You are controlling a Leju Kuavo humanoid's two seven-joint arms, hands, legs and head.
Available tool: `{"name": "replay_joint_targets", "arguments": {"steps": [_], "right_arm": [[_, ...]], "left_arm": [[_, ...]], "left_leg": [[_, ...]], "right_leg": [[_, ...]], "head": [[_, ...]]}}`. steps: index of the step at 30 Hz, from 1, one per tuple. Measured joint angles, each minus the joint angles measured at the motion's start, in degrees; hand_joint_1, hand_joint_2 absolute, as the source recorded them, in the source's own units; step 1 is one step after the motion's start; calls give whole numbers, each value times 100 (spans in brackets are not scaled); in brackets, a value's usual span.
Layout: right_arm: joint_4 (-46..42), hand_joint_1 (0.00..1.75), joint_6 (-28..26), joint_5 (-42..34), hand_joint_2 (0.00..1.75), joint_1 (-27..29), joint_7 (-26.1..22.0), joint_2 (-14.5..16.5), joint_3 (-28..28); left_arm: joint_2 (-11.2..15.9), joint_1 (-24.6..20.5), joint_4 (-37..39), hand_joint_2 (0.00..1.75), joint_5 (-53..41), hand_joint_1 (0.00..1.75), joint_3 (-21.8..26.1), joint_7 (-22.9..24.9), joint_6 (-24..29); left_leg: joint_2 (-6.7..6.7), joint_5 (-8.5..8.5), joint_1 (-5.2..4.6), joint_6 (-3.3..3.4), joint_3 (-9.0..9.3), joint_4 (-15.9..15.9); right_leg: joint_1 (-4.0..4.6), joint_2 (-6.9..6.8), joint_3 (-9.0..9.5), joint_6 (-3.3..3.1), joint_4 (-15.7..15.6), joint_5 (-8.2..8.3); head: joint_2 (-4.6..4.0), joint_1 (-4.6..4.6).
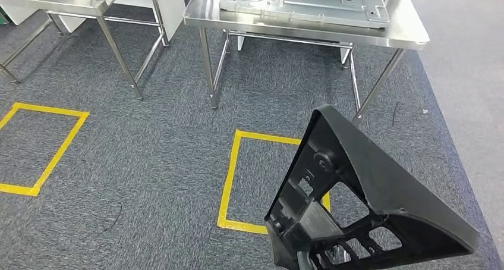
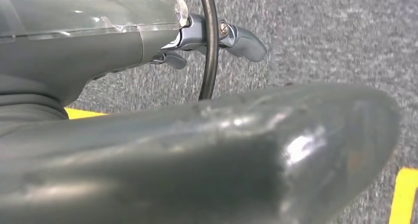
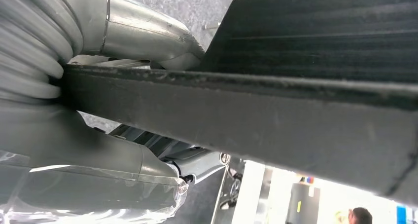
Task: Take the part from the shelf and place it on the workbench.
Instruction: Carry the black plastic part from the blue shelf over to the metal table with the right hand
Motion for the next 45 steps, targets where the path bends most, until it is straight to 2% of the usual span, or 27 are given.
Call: {"name": "replay_joint_targets", "arguments": {"steps": [1, 3, 4, 7, 10, 11, 13, 15, 16, 18, 20, 21, 23, 25, 26, 28, 29, 30, 31, 32, 33, 35, 38, 40, 42, 44, 45], "right_arm": [[1, 175, -6, 0, 175, 1, 0, -1, 0], [3, 175, -14, 0, 175, -3, 1, -1, 0], [4, 175, -19, 1, 175, -7, 2, -1, 0], [7, 175, -40, 6, 175, -2, 2, -1, 5], [7, 175, -93, 26, 175, -2, 9, -2, 15], [7, 175, -108, 34, 175, -9, 19, -3, 26], [10, 175, -111, 2, 175, -19, 48, -10, 61], [13, 175, -105, -80, 175, -20, 64, -26, 97], [13, 175, -104, -112, 175, -21, 66, -36, 109], [13, 175, -104, -141, 175, -25, 66, -50, 129], [13, 175, -98, -148, 175, -40, 66, -59, 145], [13, 175, -95, -149, 175, -46, 66, -64, 152], [12, 175, -92, -149, 175, -52, 66, -75, 160], [10, 175, -121, -128, 175, -53, 64, -86, 163], [9, 175, -156, -99, 175, -63, 64, -93, 164], [10, 175, -244, -20, 175, -92, 67, -105, 170], [11, 175, -289, 20, 175, -98, 76, -110, 176], [12, 175, -331, 55, 175, -99, 88, -117, 183], [13, 175, -374, 85, 175, -99, 100, -125, 190], [13, 175, -415, 117, 175, -101, 111, -133, 199], [12, 175, -453, 146, 175, -107, 116, -140, 209], [10, 175, -503, 193, 175, -130, 120, -151, 241], [-3, 175, -536, 241, 175, -162, 122, -166, 304], [-13, 175, -568, 257, 175, -175, 123, -176, 348], [-14, 175, -600, 265, 175, -214, 124, -184, 399], [3, 175, -615, 269, 175, -254, 125, -193, 442], [16, 175, -624, 269, 175, -261, 127, -200, 456]], "left_arm": [[-2, 2, 1, 0, 1, 0, 1, 2, 0], [-15, 1, 1, 0, 1, 0, 1, 5, 0], [-21, -3, 1, 0, 1, 0, 1, 9, -1], [-26, -16, 1, 0, 1, 0, 1, 21, -1], [-25, -20, 1, 0, -3, 0, 1, 34, 0], [-24, -23, 1, 0, -5, 0, 1, 41, 0], [-25, -24, 1, 0, -9, 0, 1, 59, -8], [-28, -5, 1, 0, -9, 0, 1, 76, -21], [-30, 5, 1, 0, -8, 0, 1, 80, -25], [-26, 17, 1, 0, -8, 0, 1, 81, -28], [-13, 16, 1, 0, -7, 0, 4, 83, -33], [-8, 12, 1, 0, -7, 0, 5, 84, -35], [-11, -5, 2, 0, -5, 0, 6, 84, -45], [-25, -15, 5, 0, -5, 0, 5, 81, -60], [-31, -13, 7, 0, -3, 0, 5, 80, -68], [-25, -1, 7, 0, 0, 0, 7, 78, -78], [-22, 4, 7, 0, 1, 0, 7, 77, -82], [-19, 5, 7, 0, 1, 0, 7, 78, -87], [-18, 4, 7, 0, 0, 0, 7, 79, -91], [-18, 3, 7, 0, -3, 0, 7, 80, -93], [-19, 2, 7, 0, -7, 0, 7, 82, -96], [-21, -5, 7, 0, -15, 0, 7, 84, -96], [-18, -24, 7, 0, -22, 0, 4, 86, -93], [-13, -30, 7, 0, -27, 0, 2, 86, -88], [-3, -32, 7, 0, -32, 0, 1, 89, -85], [4, -23, 7, 0, -37, 0, 1, 93, -84], [6, -12, 7, 0, -39, 0, 1, 97, -81]], "left_leg": [[6, -27, 2, -9, 39, 0], [11, -93, 4, -42, 128, -7], [13, -125, -2, -70, 156, -10], [35, -171, -22, -172, 195, -60], [36, -302, -11, -253, 209, 75], [19, -431, -5, -266, 97, 331], [-5, -733, -4, -276, -339, 1113], [-8, -758, -3, -276, -710, 1606], [-18, -589, -4, -266, -749, 1532], [-131, -81, -5, -221, -565, 875], [-324, 177, -10, -174, -348, 269], [-380, 181, -23, -154, -300, 147], [-324, 158, -32, -117, -261, 98], [-221, 173, 2, -53, -188, 18], [-169, 180, 23, -22, -149, -24], [-82, 156, 23, 7, -103, -51], [-47, 133, 21, 4, -87, -51], [-18, 103, 23, -4, -61, -50], [1, 69, 26, -15, -23, -50], [11, 31, 31, -30, 31, -51], [18, -10, 37, -50, 86, -53], [25, -88, 28, -112, 166, -64], [43, -157, 16, -225, 248, -127], [51, -227, 26, -283, 314, -86], [24, -435, 34, -301, 106, 406], [2, -677, 28, -299, -402, 1222], [-1, -689, 25, -295, -630, 1501]], "right_leg": [[-8, -10, 31, 2, -141, 178], [-7, -52, 335, -28, -848, 612], [12, -75, 481, -55, -1174, 731], [72, -91, 606, -145, -1475, 724], [31, -53, 705, -261, -1562, 706], [21, -47, 751, -303, -1592, 696], [44, -16, 809, -357, -1600, 655], [65, 73, 855, -374, -1589, 610], [72, 132, 885, -372, -1581, 585], [78, 256, 952, -356, -1563, 530], [84, 374, 981, -306, -1539, 480], [75, 427, 975, -271, -1538, 466], [58, 518, 970, -196, -1559, 459], [66, 388, 937, -139, -1454, 392], [68, 266, 841, -112, -1255, 286], [35, 51, 452, -61, -572, -19], [15, 16, 235, -34, -230, -124], [-5, 0, 86, -11, -37, -119], [-22, -9, 45, 5, -53, 7], [-35, -19, 128, 12, -299, 238], [-44, -37, 296, 9, -707, 505], [-17, -83, 606, -29, -1363, 762], [33, -85, 701, -138, -1539, 688], [10, -63, 799, -224, -1606, 652], [-10, -49, 933, -303, -1668, 610], [22, -33, 1027, -353, -1676, 531], [41, -17, 1081, -365, -1676, 482]], "head": [[0, 0], [0, 1], [0, 1], [0, -1], [0, -4], [0, -6], [0, -7], [0, -8], [0, -8], [0, -8], [0, -7], [0, -7], [0, -7], [0, -5], [0, -4], [0, -4], [0, -4], [0, -4], [0, -4], [0, -4], [0, -3], [0, -4], [0, -5], [0, -7], [0, -9], [0, -11], [0, -11]]}}
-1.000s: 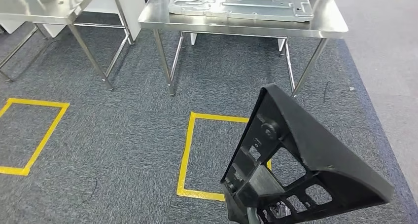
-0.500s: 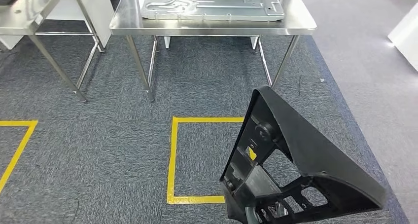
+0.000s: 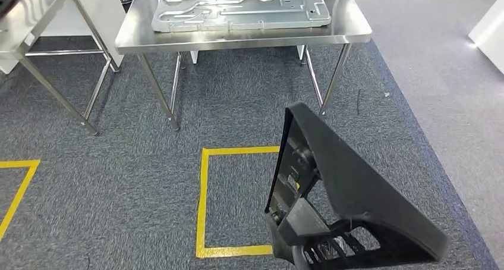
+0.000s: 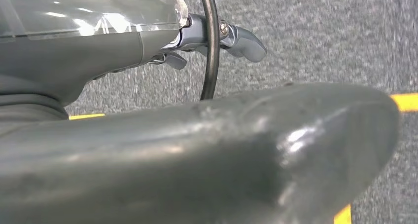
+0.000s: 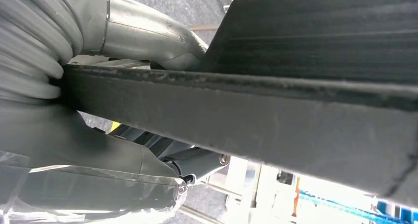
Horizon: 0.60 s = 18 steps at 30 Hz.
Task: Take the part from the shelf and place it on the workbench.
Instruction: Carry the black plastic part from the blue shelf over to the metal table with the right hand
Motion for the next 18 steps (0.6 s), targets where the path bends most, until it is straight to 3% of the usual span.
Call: {"name": "replay_joint_targets", "arguments": {"steps": [1, 2, 4, 6, 9, 11, 13, 15, 16, 17, 18], "right_arm": [[13, 175, -10, 0, 175, -1, 3, -8, 12], [22, 175, -31, -1, 175, -4, 9, -17, 23], [49, 175, -119, -7, 175, -29, 28, -37, 69], [87, 175, -256, -21, 175, -82, 61, -61, 133], [163, 175, -504, -58, 175, -178, 147, -114, 239], [250, 175, -636, -90, 175, -279, 203, -152, 306], [373, 175, -701, -157, 175, -386, 233, -180, 365], [508, 175, -792, -193, 175, -450, 282, -221, 420], [583, 175, -878, -168, 175, -475, 339, -246, 449], [655, 175, -977, -120, 175, -503, 414, -273, 477], [724, 175, -1067, -72, 175, -532, 489, -298, 506]], "left_arm": [[3, 14, 0, 0, -1, 0, 0, 2, 5], [7, 24, 0, 0, -2, 0, 0, 4, 13], [28, 33, 0, 0, -3, 0, 0, 15, 39], [50, 25, 0, 0, -11, 0, -1, 35, 67], [69, 16, 1, 0, -21, 0, -1, 58, 83], [78, 14, 3, 0, -20, 0, 0, 62, 81], [87, 8, 4, 0, -10, 0, 0, 62, 80], [97, 16, 4, 0, 4, 0, 0, 63, 81], [99, 24, 5, 0, 8, 0, 0, 68, 82], [100, 31, 5, 0, 12, 0, 0, 76, 83], [99, 35, 7, 0, 14, 0, 0, 83, 84]], "left_leg": [[-2, 112, -6, 11, -144, 77], [-4, 344, -15, 35, -183, -70], [-15, 900, -57, 120, -53, -729], [-20, 1075, -107, 195, 120, -1210], [-31, 968, -120, 263, 269, -1417], [-41, 937, -89, 319, 422, -1531], [-39, 889, -74, 356, 537, -1587], [-57, 808, -67, 347, 615, -1595], [-77, 756, -57, 326, 672, -1594], [-106, 699, -41, 299, 744, -1594], [-141, 640, -18, 267, 828, -1593]], "right_leg": [[18, 22, 69, -5, 0, -57], [34, 41, 150, -6, 0, -116], [58, 66, 312, 7, -1, -247], [68, 81, 395, 57, -7, -349], [51, 74, 451, 164, 52, -328], [40, 55, 348, 233, 334, -337], [4, 39, -41, 302, 910, -518], [-51, 33, -515, 361, 1408, -723], [-80, 27, -665, 387, 1465, -718], [-106, 22, -725, 418, 1347, -597], [-130, 22, -703, 448, 1082, -376]], "head": [[0, 1], [0, 1], [0, 2], [0, 2], [0, 2], [0, 2], [0, 3], [0, 4], [0, 3], [0, 4], [0, 3]]}}
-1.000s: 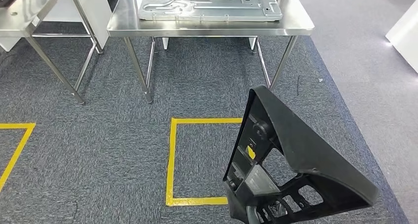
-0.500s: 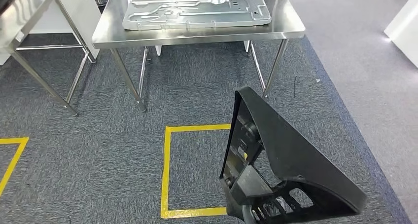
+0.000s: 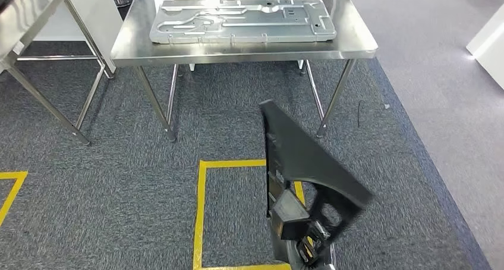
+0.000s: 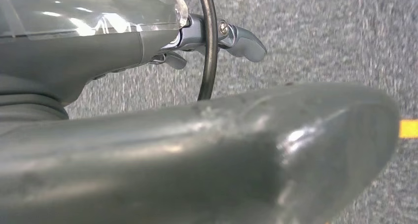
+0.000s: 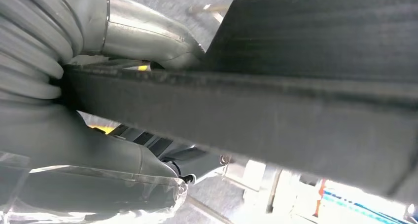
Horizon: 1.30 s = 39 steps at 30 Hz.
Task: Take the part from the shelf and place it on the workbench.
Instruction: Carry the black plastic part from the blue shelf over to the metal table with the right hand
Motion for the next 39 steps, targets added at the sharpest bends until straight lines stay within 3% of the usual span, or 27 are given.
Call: {"name": "replay_joint_targets", "arguments": {"steps": [1, 3, 4, 7, 9, 12, 13, 14, 15, 17, 19, 23, 24, 26, 28, 29, 30, 32, 33, 34, 37, 39], "right_arm": [[62, 175, -61, 29, 175, -30, 62, -26, 26], [185, 175, -131, 42, 175, -94, 146, -70, 84], [241, 175, -149, 25, 175, -121, 179, -89, 113], [364, 175, -163, -102, 175, -189, 238, -125, 199], [424, 175, -160, -194, 175, -230, 238, -134, 247], [512, 175, -177, -251, 175, -269, 234, -154, 282], [542, 175, -200, -243, 175, -277, 240, -161, 286], [569, 175, -236, -223, 175, -286, 254, -168, 289], [594, 175, -282, -197, 175, -297, 273, -172, 293], [642, 175, -376, -121, 175, -322, 335, -181, 309], [684, 175, -436, -58, 175, -350, 399, -195, 328], [735, 175, -387, -124, 175, -391, 440, -230, 368], [740, 175, -377, -140, 175, -403, 439, -235, 379], [756, 175, -369, -150, 175, -415, 437, -247, 396], [781, 175, -369, -156, 175, -415, 438, -263, 409], [795, 175, -369, -158, 175, -414, 439, -271, 414], [808, 175, -371, -155, 175, -414, 440, -278, 418], [839, 175, -404, -88, 175, -419, 469, -296, 429], [860, 175, -442, -20, 175, -425, 505, -307, 439], [883, 175, -484, 51, 175, -430, 556, -319, 451], [943, 175, -512, 70, 175, -451, 658, -345, 488], [966, 175, -474, -10, 175, -468, 658, -351, 515]], "left_arm": [[0, 1, 2, 0, 0, 0, 1, 9, 3], [0, -15, 6, 0, 0, 0, 2, 24, 11], [1, -23, 6, 0, 0, 0, 3, 31, 17], [1, -37, 6, 0, 0, 0, 4, 43, 33], [1, -45, 7, 0, -2, 0, 3, 55, 43], [2, -39, 8, 0, -3, 0, 3, 91, 56], [4, -28, 8, 0, -4, 0, 4, 105, 61], [7, -19, 8, 0, -5, 0, 4, 115, 67], [9, -11, 8, 0, -8, 0, 5, 122, 71], [22, -8, 9, 0, -15, 0, 7, 136, 76], [35, -24, 12, 0, -20, 0, 8, 148, 79], [35, -35, 19, 0, -37, 0, 8, 151, 79], [34, -37, 21, 0, -43, 0, 7, 151, 78], [36, -38, 23, 0, -51, 0, 7, 151, 76], [37, -27, 27, 0, -52, 0, 7, 151, 70], [36, -18, 31, 0, -53, 0, 8, 151, 67], [33, -10, 37, 0, -54, 0, 8, 151, 65], [29, -10, 44, 0, -56, 0, 8, 155, 64], [28, -25, 45, 0, -57, 0, 8, 160, 65], [30, -44, 45, 0, -59, 0, 7, 167, 66], [33, -66, 45, 0, -63, 0, 7, 187, 66], [35, -66, 46, 0, -67, 0, 7, 198, 66]], "left_leg": [[-27, -60, 22, -36, 71, -2], [-95, -167, 48, -125, 170, -10], [-118, -194, 49, -175, 209, -15], [-103, -167, 58, -279, 240, 118], [-14, -195, 65, -304, -41, 632], [44, -596, 41, -296, -767, 1634], [44, -681, 24, -268, -927, 1746], [44, -640, 0, -226, -999, 1667], [51, -462, -36, -162, -994, 1418], [176, 81, -145, 20, -892, 762], [269, 330, -234, 130, -827, 406], [169, 351, -190, 179, -568, 195], [155, 351, -165, 189, -494, 154], [138, 307, -133, 192, -422, 117], [113, 230, -105, 165, -355, 115], [98, 184, -88, 139, -305, 115], [76, 134, -66, 105, -241, 115], [17, 25, -28, 13, -106, 120], [-14, -26, -19, -37, -60, 122], [-36, -71, -17, -87, -35, 116], [-52, -112, -11, -206, 37, 177], [-11, -157, 1, -244, -73, 485]], "right_leg": [[-23, 23, 60, 25, -329, 300], [-12, 58, 154, -4, -785, 617], [6, 70, 169, -55, -861, 661], [31, 39, 275, -240, -894, 584], [41, 13, 399, -339, -922, 519], [107, -4, 549, -428, -932, 375], [133, 0, 612, -444, -932, 322], [160, 4, 687, -455, -932, 267], [188, -5, 768, -464, -934, 208], [237, -49, 920, -473, -940, 89], [254, -74, 1023, -434, -958, 1], [257, -96, 1097, -303, -740, 11], [248, -83, 988, -271, -524, -42], [195, -55, 557, -197, 99, -288], [129, -50, 132, -126, 508, -520], [100, -51, 29, -96, 482, -499], [72, -50, 19, -69, 278, -340], [25, 18, 147, -14, -383, 213], [21, 52, 205, -22, -630, 373], [27, 81, 241, -52, -769, 476], [47, 52, 325, -232, -820, 469], [45, 23, 437, -327, -844, 430]], "head": [[0, 1], [0, 4], [0, 7], [0, 7], [0, 3], [0, 3], [0, 2], [0, 2], [0, 2], [0, 7], [0, 0], [0, -8], [0, -8], [0, -7], [0, -7], [0, -7], [0, -7], [0, -7], [0, -6], [0, -5], [0, -7], [0, -8]]}}
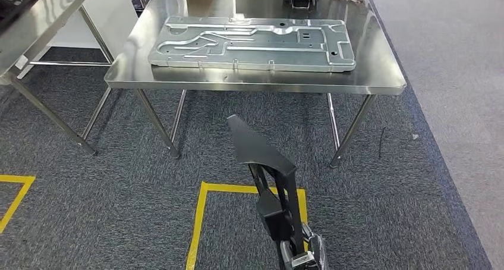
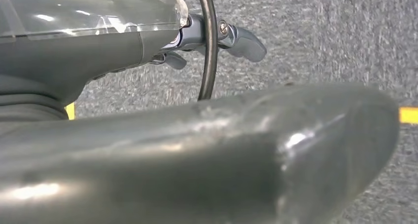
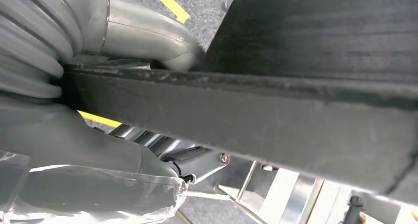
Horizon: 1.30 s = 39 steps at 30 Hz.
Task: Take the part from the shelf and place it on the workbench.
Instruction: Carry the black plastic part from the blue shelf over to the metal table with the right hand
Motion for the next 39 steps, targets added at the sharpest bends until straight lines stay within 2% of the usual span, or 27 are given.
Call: {"name": "replay_joint_targets", "arguments": {"steps": [1, 3, 4, 5, 6, 7, 9, 11, 13, 15, 16, 18, 20, 21, 22, 24, 25, 26, 29, 30, 32, 34, 35, 36, 37, 38, 39], "right_arm": [[8, 175, 2, -12, 175, -8, 0, 0, 9], [24, 175, -25, 26, 175, -19, 19, -2, 15], [31, 175, -46, 62, 175, -23, 40, -5, 17], [36, 175, -67, 96, 175, -25, 63, -9, 18], [38, 175, -83, 125, 175, -28, 84, -13, 17], [38, 175, -95, 151, 175, -32, 100, -15, 17], [42, 175, -118, 240, 175, -47, 148, -17, 22], [31, 175, -171, 448, 175, -70, 269, -27, 25], [-20, 175, -223, 832, 175, -88, 463, -37, -7], [-106, 175, -246, 1285, 175, -111, 665, -40, -65], [-151, 175, -252, 1449, 175, -129, 739, -38, -86], [-223, 175, -260, 1681, 175, -150, 841, -28, -121], [-265, 175, -266, 2049, 175, -147, 928, 14, -202], [-284, 175, -268, 2368, 175, -155, 983, 58, -273], [-303, 175, -268, 2776, 175, -185, 1052, 120, -358], [-334, 175, -270, 3792, 175, -311, 1208, 285, -540], [-342, 175, -271, 4377, 175, -398, 1291, 378, -636], [-348, 175, -272, 4981, 175, -493, 1381, 475, -727], [-362, 175, -276, 6511, 175, -798, 1675, 737, -943], [-363, 175, -277, 6770, 175, -884, 1740, 804, -987], [-363, 175, -278, 6948, 175, -998, 1802, 911, -1054], [-362, 175, -278, 6972, 175, -1058, 1832, 983, -1108], [-362, 175, -279, 6978, 175, -1072, 1841, 1005, -1132], [-361, 175, -279, 6984, 175, -1080, 1845, 1023, -1155], [-361, 175, -279, 6996, 175, -1084, 1846, 1040, -1174], [-361, 175, -278, 7024, 175, -1090, 1855, 1057, -1188], [-358, 175, -277, 7080, 175, -1104, 1892, 1071, -1196]], "left_arm": [[1, -3, 2, 0, -2, 0, -1, 6, 0], [0, 1, 5, 0, -4, 0, -1, 13, -1], [3, 14, 5, 0, -4, 0, -1, 16, 0], [6, 29, 5, 0, -5, 0, -1, 17, 1], [9, 42, 5, 0, -7, 0, 0, 18, 1], [11, 50, 5, 0, -8, 0, 0, 19, 1], [27, 63, 8, 0, -19, 0, -1, 24, 0], [45, 72, 13, 0, -39, 0, -2, 31, -1], [59, 71, 18, 0, -68, 0, -5, 33, -7], [71, 67, 22, 0, -105, 0, -16, 34, -26], [73, 62, 24, 0, -120, 0, -22, 35, -36], [79, 60, 25, 0, -143, 0, -35, 38, -48], [81, 68, 30, 0, -187, 0, -56, 46, -52], [81, 75, 36, 0, -215, 0, -75, 54, -53], [81, 79, 43, 0, -247, 0, -100, 62, -51], [81, 72, 61, 0, -312, 0, -150, 83, -45], [81, 57, 69, 0, -352, 0, -175, 96, -40], [84, 42, 76, 0, -392, 0, -203, 111, -37], [101, 2, 92, 0, -489, 0, -303, 142, -32], [107, -14, 101, 0, -507, 0, -328, 145, -32], [115, -42, 120, 0, -526, 0, -370, 150, -33], [120, -32, 134, 0, -530, 0, -401, 153, -32], [125, -18, 136, 0, -530, 0, -412, 155, -32], [132, -5, 136, 0, -530, 0, -420, 156, -32], [138, 3, 137, 0, -530, 0, -425, 156, -32], [144, 9, 137, 0, -531, 0, -429, 156, -32], [150, 17, 138, 0, -532, 0, -431, 157, -33]], "left_leg": [[26, -83, 3, -11, -174, 298], [53, -358, 0, -27, -652, 993], [56, -468, -4, -25, -858, 1213], [56, -494, -13, -8, -989, 1266], [56, -401, -29, 26, -1033, 1129], [56, -198, -52, 75, -1006, 846], [57, 388, -127, 203, -900, 229], [57, 677, -203, 292, -830, -88], [53, 652, -208, 340, -707, -253], [50, 654, -164, 384, -500, -424], [47, 646, -140, 395, -403, -486], [44, 577, -126, 408, -279, -536], [30, 474, -112, 390, -163, -538], [22, 415, -105, 371, -91, -538], [16, 352, -97, 345, -9, -537], [17, 213, -89, 278, 126, -516], [20, 145, -91, 238, 166, -508], [23, 97, -96, 195, 202, -500], [35, 127, -88, 82, 226, -339], [43, 157, -79, 59, 121, -120], [59, 59, -60, 8, -282, 546], [60, -292, -54, -38, -746, 1140], [61, -461, -53, -43, -901, 1245], [61, -531, -53, -38, -985, 1185], [63, -445, -53, -26, -1000, 963], [66, -190, -53, -8, -967, 628], [73, 180, -59, 14, -930, 275]], "right_leg": [[5, -15, 51, -35, -10, -31], [32, -28, 120, -80, -13, -108], [51, -26, 165, -92, -13, -154], [70, -21, 225, -100, -13, -204], [87, -17, 298, -105, -14, -260], [104, -16, 377, -107, -17, -318], [114, -17, 503, -96, -37, -426], [96, -5, 572, -43, -67, -466], [90, 0, 607, 44, -24, -375], [100, -17, 505, 100, 283, -270], [101, -25, 356, 113, 544, -300], [75, -31, -78, 152, 1113, -565], [38, -33, -438, 214, 1340, -838], [21, -35, -512, 240, 1241, -826], [9, -38, -514, 253, 999, -666], [2, -48, -435, 247, 339, -27], [12, -51, -405, 216, 103, 216], [25, -51, -392, 177, -28, 371], [39, -35, -305, 22, -81, 356], [33, -40, -244, -27, -101, 329], [24, -64, -122, -89, -131, 251], [27, -70, -12, -105, -136, 147], [28, -62, 57, -104, -136, 89], [28, -53, 137, -99, -136, 26], [28, -46, 227, -89, -136, -43], [28, -44, 313, -75, -138, -112], [35, -44, 395, -55, -129, -181]], "head": [[0, -1], [0, -1], [0, -1], [0, -1], [0, -1], [0, -1], [0, 3], [0, 3], [0, 1], [0, 3], [0, 3], [0, 5], [0, 5], [0, 5], [0, 4], [0, 5], [0, 5], [0, 5], [0, 4], [0, 3], [0, 3], [0, 3], [0, 2], [0, 2], [0, 2], [0, 2], [0, 3]]}}
